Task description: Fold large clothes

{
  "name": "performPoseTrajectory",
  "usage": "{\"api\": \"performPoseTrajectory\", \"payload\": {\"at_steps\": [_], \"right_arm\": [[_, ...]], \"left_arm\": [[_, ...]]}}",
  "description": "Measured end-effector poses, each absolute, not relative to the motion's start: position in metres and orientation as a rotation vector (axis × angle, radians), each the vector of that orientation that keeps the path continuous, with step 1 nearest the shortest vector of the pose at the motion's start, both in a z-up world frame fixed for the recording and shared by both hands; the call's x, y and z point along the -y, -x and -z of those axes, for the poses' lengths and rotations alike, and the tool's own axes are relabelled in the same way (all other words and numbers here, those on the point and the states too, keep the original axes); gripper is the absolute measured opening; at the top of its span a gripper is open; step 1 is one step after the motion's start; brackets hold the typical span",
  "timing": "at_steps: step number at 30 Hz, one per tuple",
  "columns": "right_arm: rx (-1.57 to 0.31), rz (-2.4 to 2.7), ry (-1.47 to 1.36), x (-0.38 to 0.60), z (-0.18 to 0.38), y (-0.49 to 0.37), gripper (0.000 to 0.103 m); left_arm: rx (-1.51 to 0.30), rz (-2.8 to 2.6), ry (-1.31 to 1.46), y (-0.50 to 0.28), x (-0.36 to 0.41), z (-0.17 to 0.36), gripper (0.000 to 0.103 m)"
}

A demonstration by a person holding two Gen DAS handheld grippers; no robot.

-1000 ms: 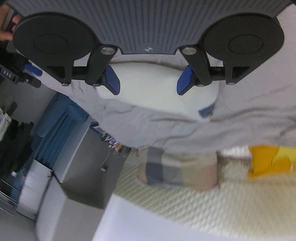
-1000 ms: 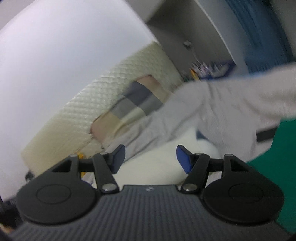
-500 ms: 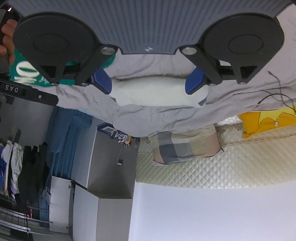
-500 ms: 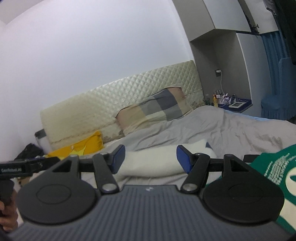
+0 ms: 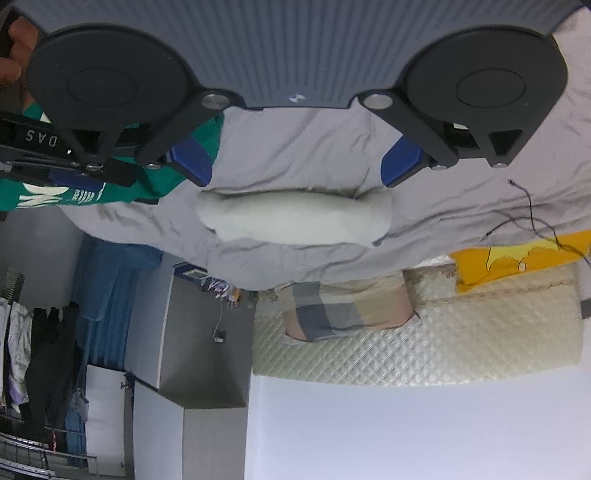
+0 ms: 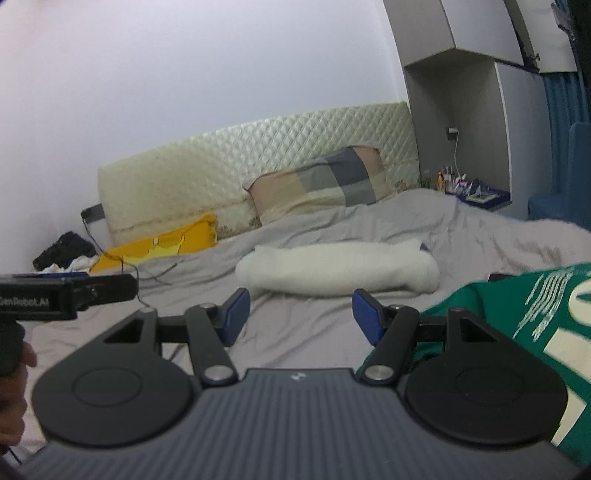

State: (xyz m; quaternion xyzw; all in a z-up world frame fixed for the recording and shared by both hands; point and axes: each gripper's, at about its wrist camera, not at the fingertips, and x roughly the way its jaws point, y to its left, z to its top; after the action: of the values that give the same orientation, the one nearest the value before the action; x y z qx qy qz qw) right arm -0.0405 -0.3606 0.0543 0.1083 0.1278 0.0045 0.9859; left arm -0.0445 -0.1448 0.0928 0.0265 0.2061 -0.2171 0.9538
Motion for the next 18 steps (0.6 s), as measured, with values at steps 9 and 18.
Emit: {"api": "performPoseTrajectory", "payload": {"at_steps": [9,18], "right_arm": [[-0.294,0.012,-0.188,0.351,-0.026,0.029,0.065],[-0.296,0.032,-0.172,0.348,-0.013,0.024,0.065]], "left_arm": [[-0.449,0.431,-0.075,0.039,0.149,-0.063,0.100],[-0.477,0.396,-0.066,0.027,0.143,-0.046,0.100]]}}
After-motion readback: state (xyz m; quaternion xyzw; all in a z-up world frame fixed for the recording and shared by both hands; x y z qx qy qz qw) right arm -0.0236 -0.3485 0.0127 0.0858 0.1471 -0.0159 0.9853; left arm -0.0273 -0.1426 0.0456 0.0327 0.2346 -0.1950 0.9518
